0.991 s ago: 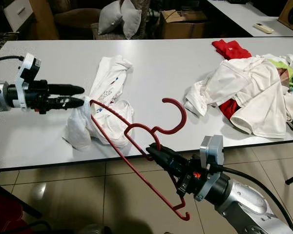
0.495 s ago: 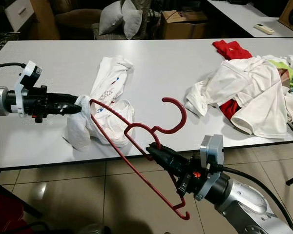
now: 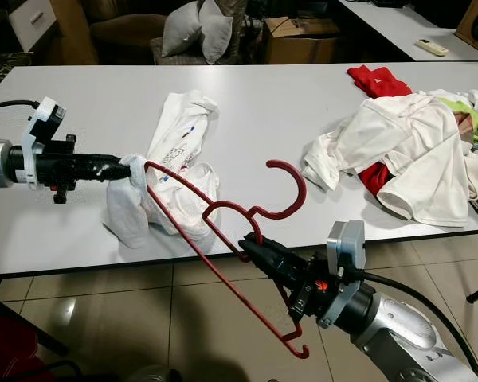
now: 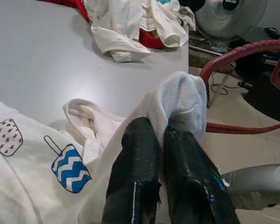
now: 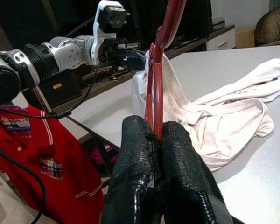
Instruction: Hang hanger
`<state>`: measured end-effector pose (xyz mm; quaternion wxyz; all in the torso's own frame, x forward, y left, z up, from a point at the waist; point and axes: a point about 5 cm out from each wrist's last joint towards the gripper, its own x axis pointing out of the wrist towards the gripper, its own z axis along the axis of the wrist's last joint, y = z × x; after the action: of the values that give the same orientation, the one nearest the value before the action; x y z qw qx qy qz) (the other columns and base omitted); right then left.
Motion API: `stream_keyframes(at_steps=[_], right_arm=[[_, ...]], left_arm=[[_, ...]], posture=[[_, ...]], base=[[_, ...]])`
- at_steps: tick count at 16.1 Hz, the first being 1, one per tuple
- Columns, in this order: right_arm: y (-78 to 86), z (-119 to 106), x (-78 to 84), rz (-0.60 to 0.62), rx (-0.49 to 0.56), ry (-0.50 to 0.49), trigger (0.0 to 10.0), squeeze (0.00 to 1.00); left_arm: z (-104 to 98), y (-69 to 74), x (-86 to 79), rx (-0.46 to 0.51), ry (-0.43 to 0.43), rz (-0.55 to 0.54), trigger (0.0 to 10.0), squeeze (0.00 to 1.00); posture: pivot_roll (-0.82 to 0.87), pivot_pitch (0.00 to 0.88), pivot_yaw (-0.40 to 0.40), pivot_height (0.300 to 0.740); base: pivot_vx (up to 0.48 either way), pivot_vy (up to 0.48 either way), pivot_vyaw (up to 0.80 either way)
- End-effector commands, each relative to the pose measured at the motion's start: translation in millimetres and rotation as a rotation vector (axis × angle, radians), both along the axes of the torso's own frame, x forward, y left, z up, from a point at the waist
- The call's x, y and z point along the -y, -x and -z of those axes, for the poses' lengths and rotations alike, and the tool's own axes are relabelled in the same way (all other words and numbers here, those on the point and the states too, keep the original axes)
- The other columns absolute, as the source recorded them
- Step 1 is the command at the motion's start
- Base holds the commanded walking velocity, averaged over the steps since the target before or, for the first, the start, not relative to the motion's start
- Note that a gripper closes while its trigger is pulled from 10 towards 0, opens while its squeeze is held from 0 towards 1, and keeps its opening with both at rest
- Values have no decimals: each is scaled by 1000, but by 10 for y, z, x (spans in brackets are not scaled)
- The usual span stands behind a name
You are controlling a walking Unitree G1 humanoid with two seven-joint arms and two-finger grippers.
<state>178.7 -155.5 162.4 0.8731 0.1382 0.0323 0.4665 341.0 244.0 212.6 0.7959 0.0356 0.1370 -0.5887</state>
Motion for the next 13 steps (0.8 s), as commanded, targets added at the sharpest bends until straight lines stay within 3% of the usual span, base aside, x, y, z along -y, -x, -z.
stream_keyframes(at_steps=[1, 4, 8, 10, 13], right_arm=[[9, -80, 8, -10, 39, 2, 10000, 0], [5, -83, 15, -9, 39, 4, 10000, 0], [7, -75, 17, 2, 36, 10, 10000, 0], [6, -63, 25, 18, 35, 15, 10000, 0], [3, -37, 36, 38, 27, 25, 10000, 0]], left_arm=[[-35, 0, 1, 13, 2, 8, 0, 0], [-31, 6, 4, 14, 25, 0, 0, 0], [-138, -23, 28, 79, 129, -38, 0, 0], [-282, -42, 3, 130, 260, -86, 0, 0], [-389, -32, -19, 170, 377, -122, 0, 0]], posture=[[-5, 33, 16, 740], [-7, 34, 16, 740], [-8, 34, 22, 740], [-8, 32, 29, 740], [-7, 28, 31, 740]], base=[[0, 0, 0], [0, 0, 0], [0, 0, 0], [0, 0, 0], [0, 0, 0]])
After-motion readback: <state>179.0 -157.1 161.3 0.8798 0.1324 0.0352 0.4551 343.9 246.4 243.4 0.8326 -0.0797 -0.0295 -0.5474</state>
